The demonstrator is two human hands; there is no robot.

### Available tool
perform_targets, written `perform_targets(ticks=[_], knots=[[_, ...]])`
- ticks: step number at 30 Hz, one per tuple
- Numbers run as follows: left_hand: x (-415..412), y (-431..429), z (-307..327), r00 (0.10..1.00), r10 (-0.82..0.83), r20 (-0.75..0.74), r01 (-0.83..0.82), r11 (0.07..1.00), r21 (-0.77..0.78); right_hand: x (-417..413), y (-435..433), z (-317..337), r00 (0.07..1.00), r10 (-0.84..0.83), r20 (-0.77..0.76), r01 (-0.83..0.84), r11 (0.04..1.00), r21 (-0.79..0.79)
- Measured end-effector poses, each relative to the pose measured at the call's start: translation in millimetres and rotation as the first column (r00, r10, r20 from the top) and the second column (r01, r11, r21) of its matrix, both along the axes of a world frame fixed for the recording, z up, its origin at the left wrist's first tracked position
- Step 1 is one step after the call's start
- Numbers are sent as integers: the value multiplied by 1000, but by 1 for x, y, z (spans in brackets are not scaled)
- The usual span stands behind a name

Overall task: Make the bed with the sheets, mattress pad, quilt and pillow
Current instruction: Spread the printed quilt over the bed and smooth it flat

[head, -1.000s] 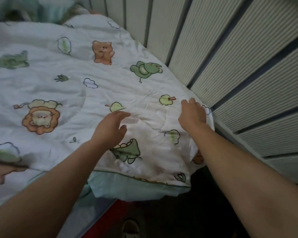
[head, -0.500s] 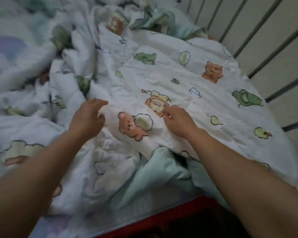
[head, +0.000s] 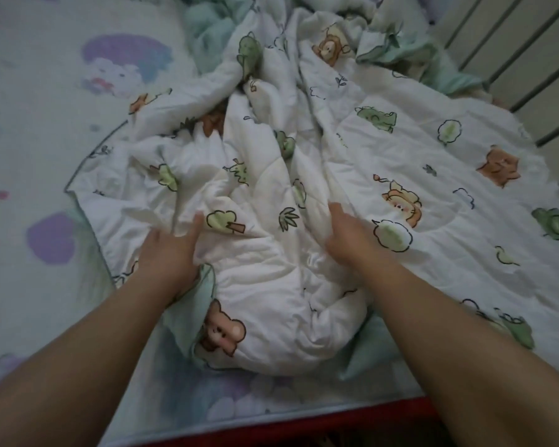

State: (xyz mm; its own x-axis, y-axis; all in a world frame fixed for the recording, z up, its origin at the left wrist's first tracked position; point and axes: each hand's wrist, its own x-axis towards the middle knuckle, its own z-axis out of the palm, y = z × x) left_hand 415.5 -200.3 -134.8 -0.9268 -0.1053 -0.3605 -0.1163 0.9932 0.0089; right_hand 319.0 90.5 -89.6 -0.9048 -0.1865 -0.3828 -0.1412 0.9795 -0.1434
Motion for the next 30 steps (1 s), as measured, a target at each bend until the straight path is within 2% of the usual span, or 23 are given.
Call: perform_targets(ticks=[2,4,7,9,11,13,16,19,21,23,27,30], knots=[[15,-17,-5,994,45,100,-46,999,5,4,-7,2,999,10,46,-12,999,39],[27,-25,-3,986,66,154,-68,998,12,11,-17,7,999,38,29,-40,998,57],[31,-15,8,992,-57,116,49,996,77,29,-30,8,990,99,-104,-85,988,131],[30,1,14,977,-167,131,149,980,134,41,-31,3,974,188,-128,-160,966,204],[31,14,11,955,-217,204,180,967,182,55,-27,-5,959,271,-82,-241,934,264],[39,21,1,950,-180,254,131,971,199,69,-20,-20,955,298,-20,-274,900,338],[55,23,-13,968,-152,200,136,986,92,87,-11,-46,977,195,90,-215,898,383],[73,22,-14,976,-196,91,202,978,-58,94,-12,-57,992,118,53,-129,938,323],[88,19,-9,971,-209,114,223,967,-121,105,-16,-56,993,92,77,-107,972,209],[101,9,1,972,-169,163,195,968,-157,114,-27,-46,982,77,174,-84,996,32],[135,-32,34,971,-15,241,91,947,-308,139,-62,-10,902,195,385,-73,948,-309],[171,-77,54,949,99,300,33,913,-406,164,-92,8,825,327,461,-105,890,-443]])
